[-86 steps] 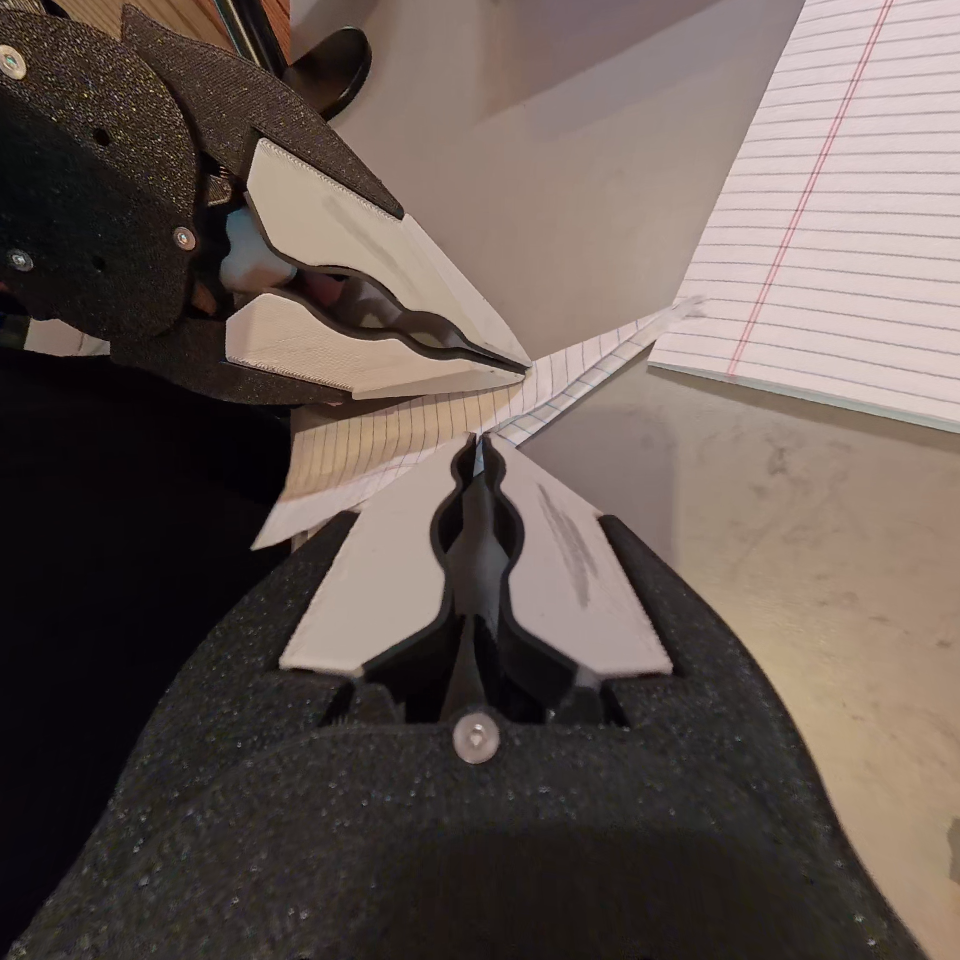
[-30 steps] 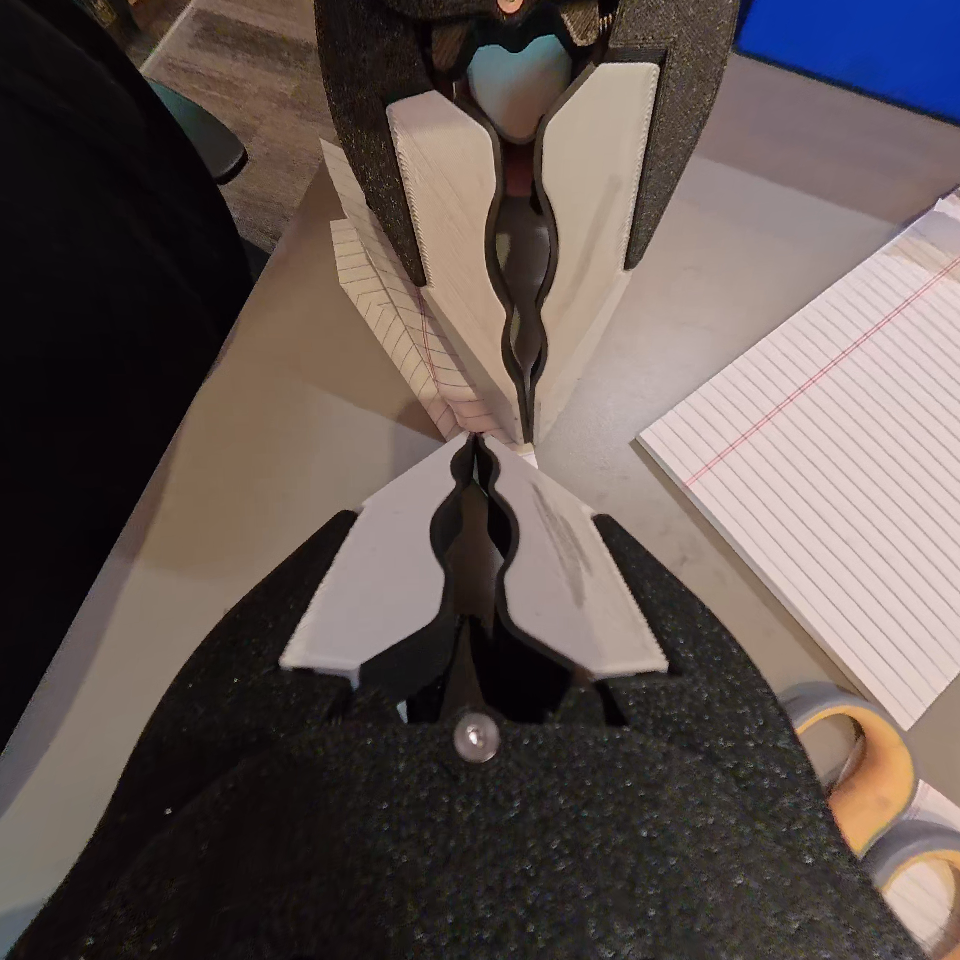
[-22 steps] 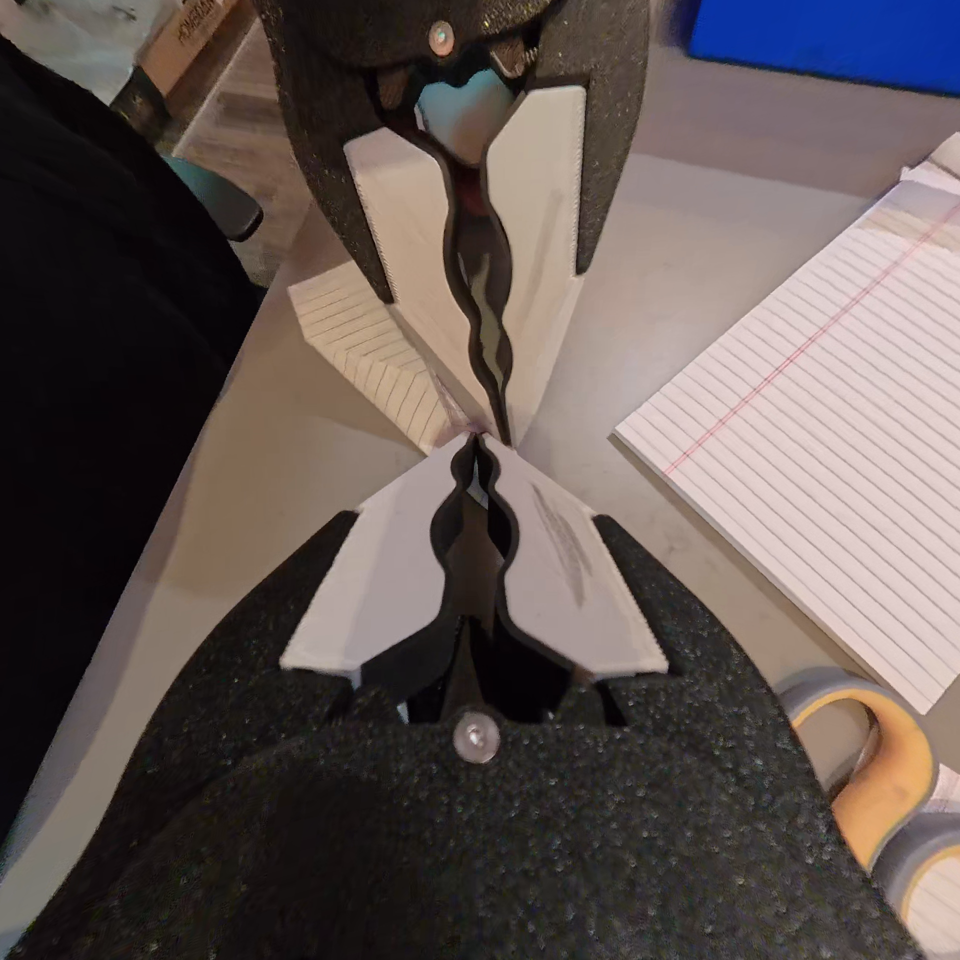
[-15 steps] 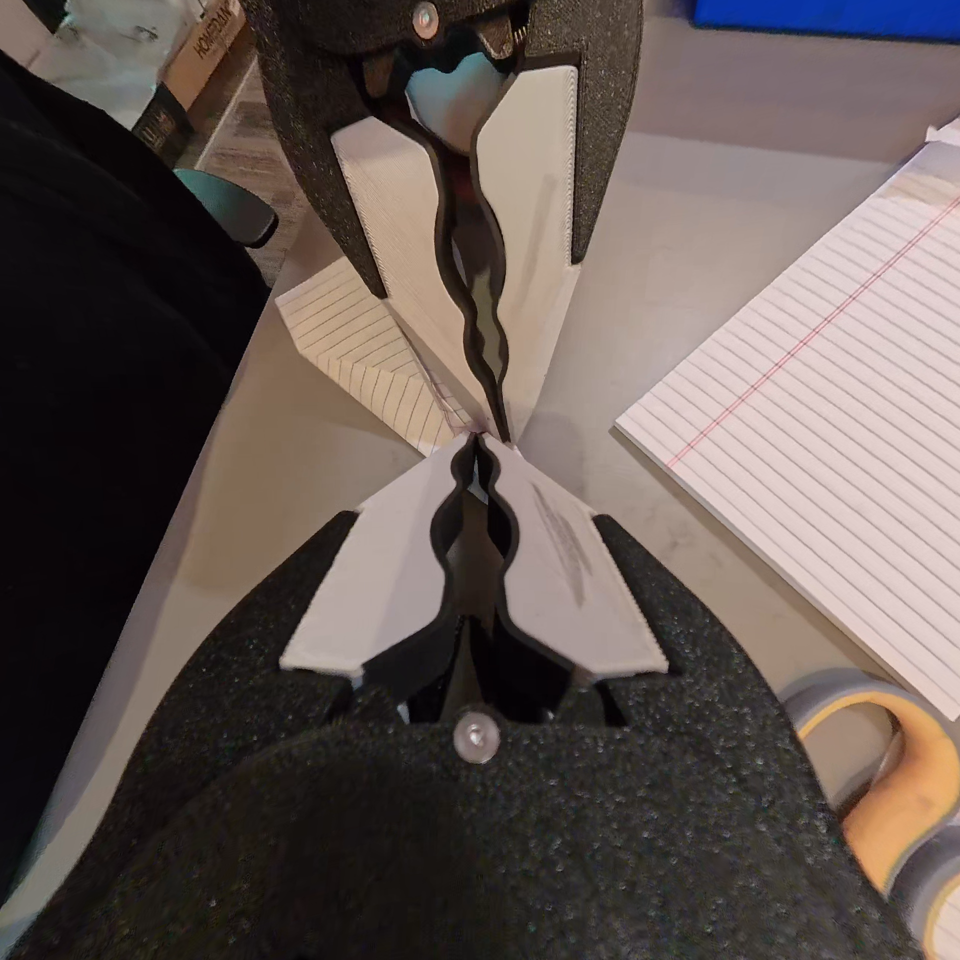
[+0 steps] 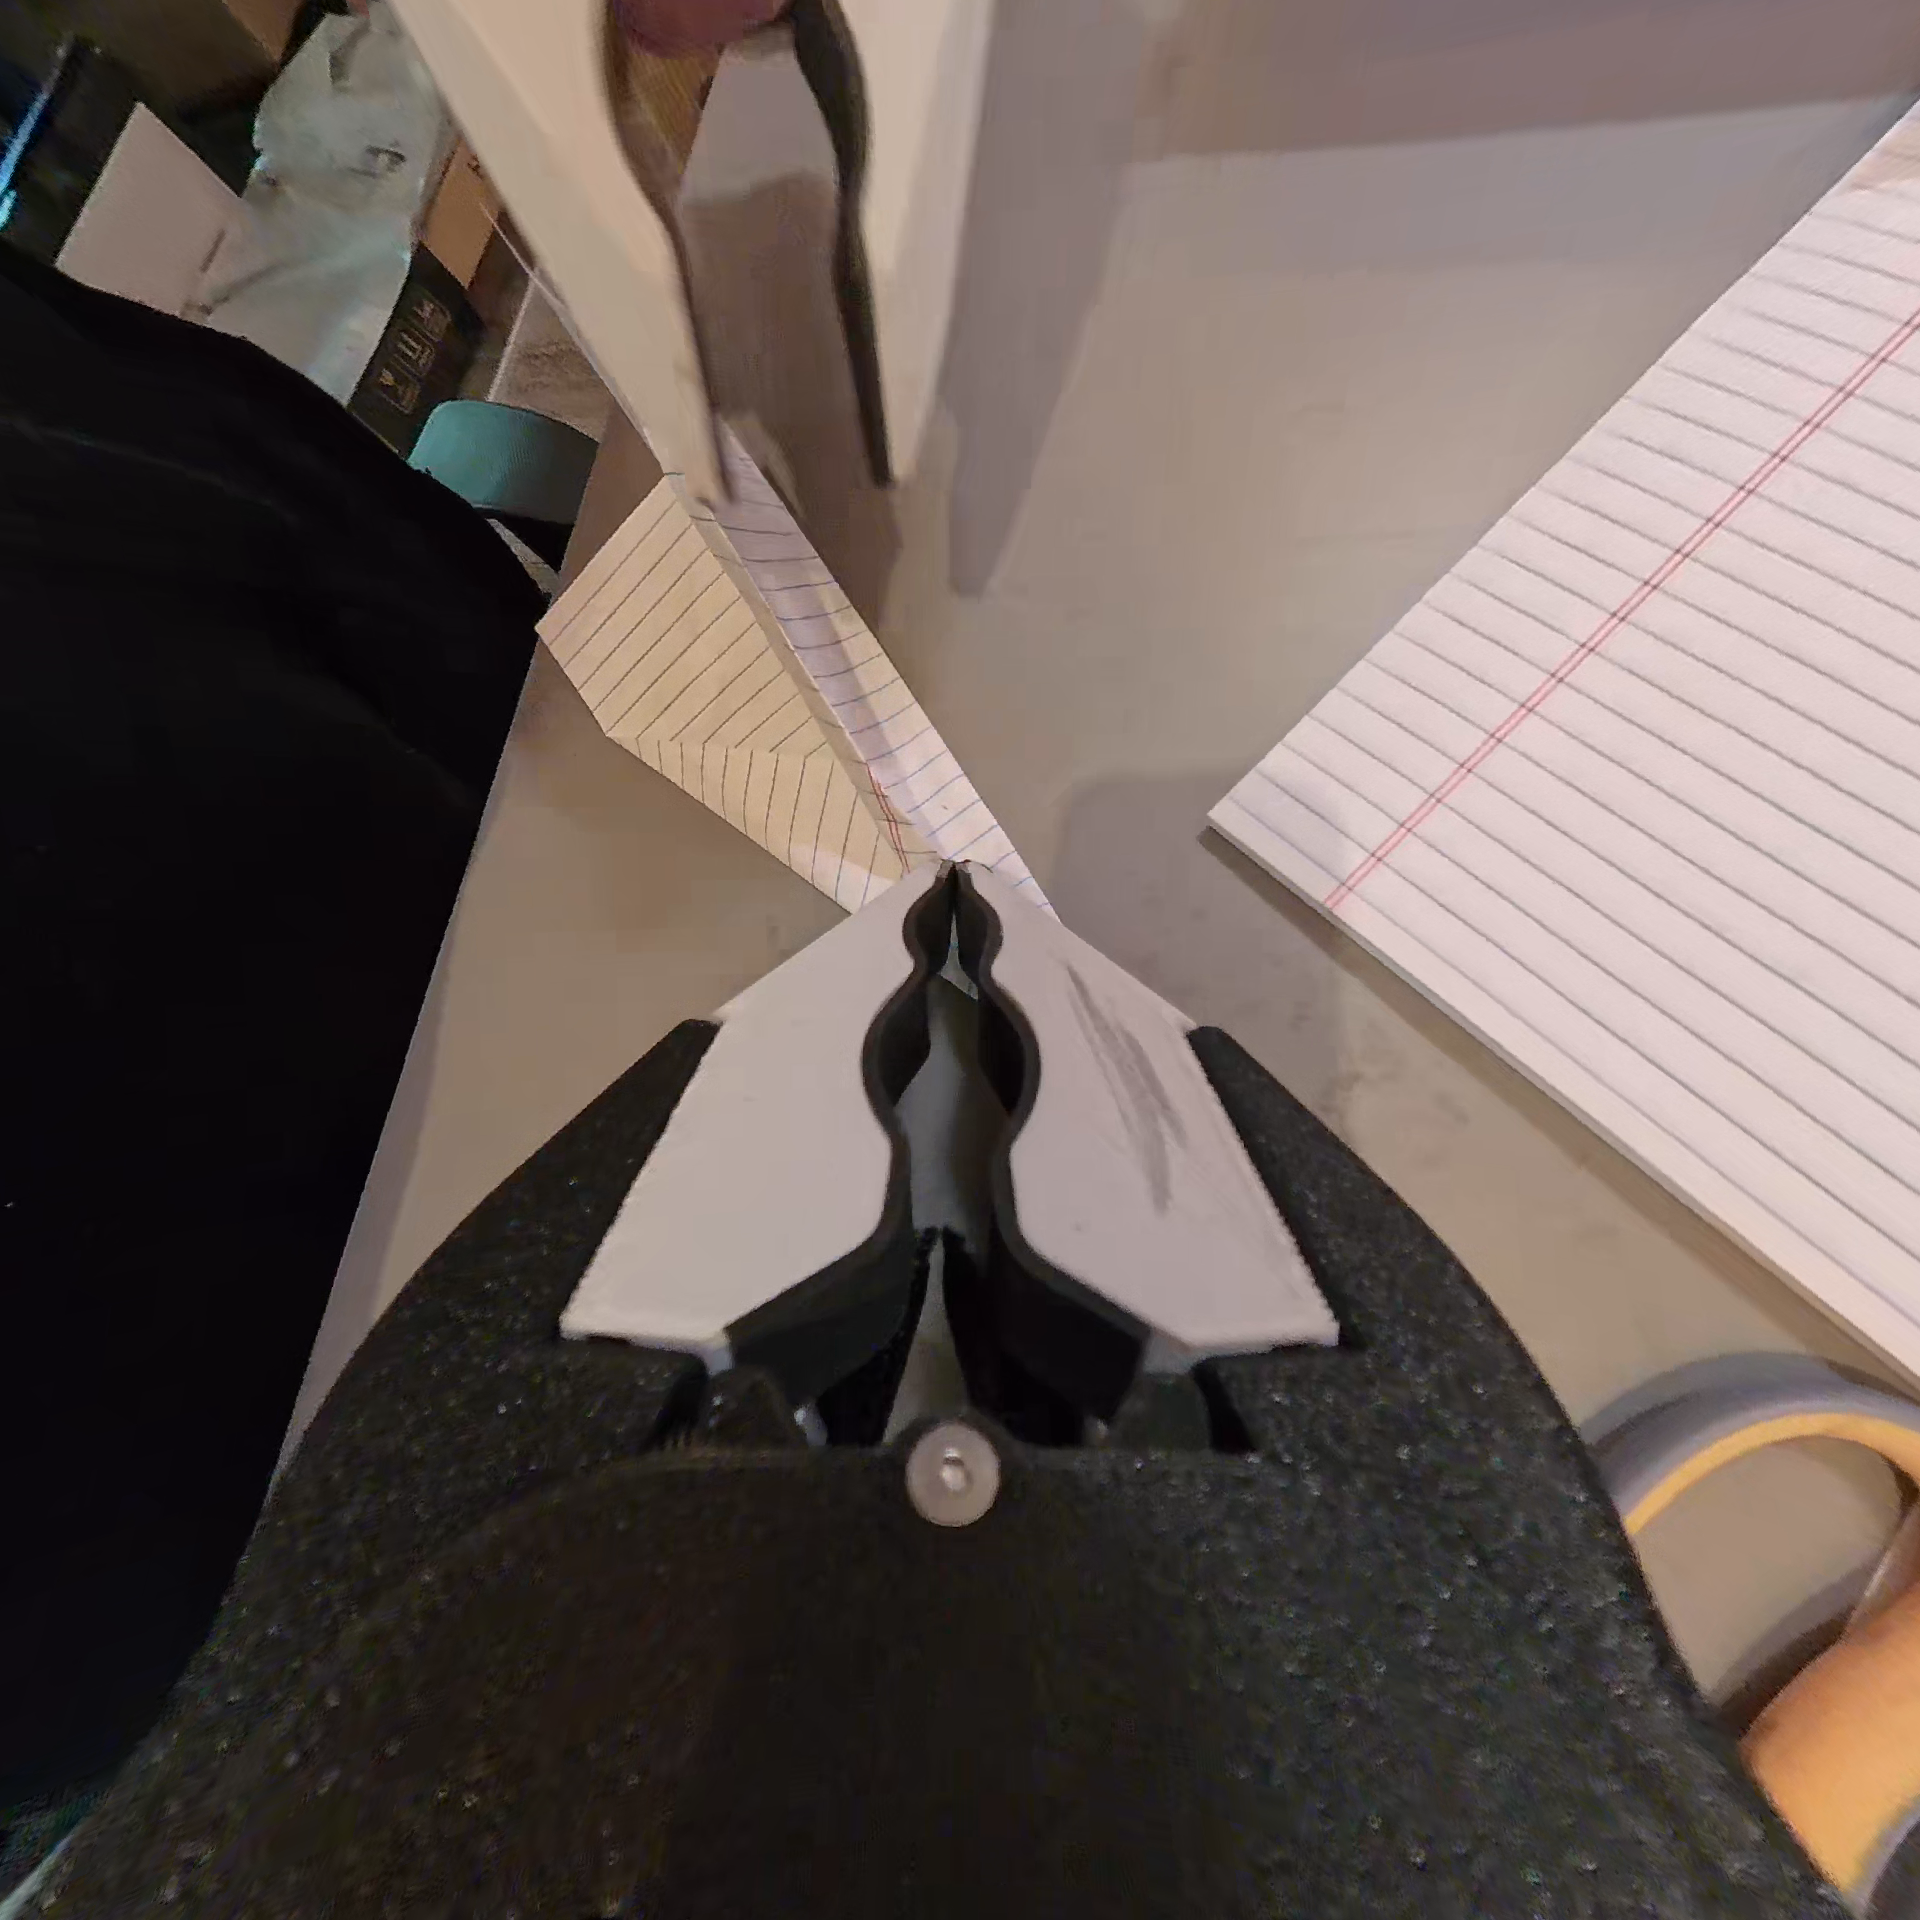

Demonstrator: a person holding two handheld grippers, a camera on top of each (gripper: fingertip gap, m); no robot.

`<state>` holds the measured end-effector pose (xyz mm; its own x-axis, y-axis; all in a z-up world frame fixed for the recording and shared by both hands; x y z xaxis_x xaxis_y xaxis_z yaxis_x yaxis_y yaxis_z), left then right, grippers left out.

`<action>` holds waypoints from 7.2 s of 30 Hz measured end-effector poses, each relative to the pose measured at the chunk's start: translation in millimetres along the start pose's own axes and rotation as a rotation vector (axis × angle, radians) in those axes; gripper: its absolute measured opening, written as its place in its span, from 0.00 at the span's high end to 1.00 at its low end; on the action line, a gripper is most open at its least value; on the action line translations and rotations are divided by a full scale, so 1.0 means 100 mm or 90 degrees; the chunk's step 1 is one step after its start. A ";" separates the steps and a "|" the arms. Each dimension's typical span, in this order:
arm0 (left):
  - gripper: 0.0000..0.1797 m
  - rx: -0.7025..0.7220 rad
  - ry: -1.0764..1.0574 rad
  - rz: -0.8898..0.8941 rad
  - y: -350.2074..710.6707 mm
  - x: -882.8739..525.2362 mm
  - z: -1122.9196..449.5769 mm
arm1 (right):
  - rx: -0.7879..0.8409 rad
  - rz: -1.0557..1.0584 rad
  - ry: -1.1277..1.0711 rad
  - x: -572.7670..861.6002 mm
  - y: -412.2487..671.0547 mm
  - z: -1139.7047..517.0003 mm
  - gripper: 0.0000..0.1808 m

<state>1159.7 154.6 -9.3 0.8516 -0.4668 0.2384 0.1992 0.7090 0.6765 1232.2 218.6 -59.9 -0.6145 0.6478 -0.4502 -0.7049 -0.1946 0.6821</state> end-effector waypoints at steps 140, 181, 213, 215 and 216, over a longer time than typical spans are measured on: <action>0.86 0.146 0.585 0.102 -0.61 -0.22 0.66 | 0.017 -0.239 0.182 0.25 0.30 -0.22 1.00; 0.99 0.005 0.583 -0.061 -0.41 -0.43 -0.13 | 0.059 -0.257 0.153 0.26 0.29 -0.20 1.00; 1.00 -0.036 0.680 -0.077 -0.59 -0.82 0.25 | 0.063 -0.262 0.159 0.27 0.29 -0.20 1.00; 1.00 -0.009 0.676 -0.096 -0.47 -0.69 0.26 | 0.063 -0.264 0.161 0.27 0.28 -0.20 1.00; 0.99 0.007 0.673 -0.108 -0.40 -0.61 0.25 | 0.063 -0.266 0.163 0.27 0.28 -0.20 1.00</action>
<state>1087.9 141.5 -34.0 0.8024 0.1399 -0.5801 0.3542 0.6708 0.6516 1188.8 215.9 -63.8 -0.3627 0.4515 -0.8152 -0.8799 0.1222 0.4592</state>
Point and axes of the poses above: each gripper's, where its closed fingertips meet, z back along the fingers, y out of its top, x = y × z across the jaws, the point moved 4 cm from there along z, back along the fingers, and after that the axes turned 14 degrees about y, right-handed, at the moved point
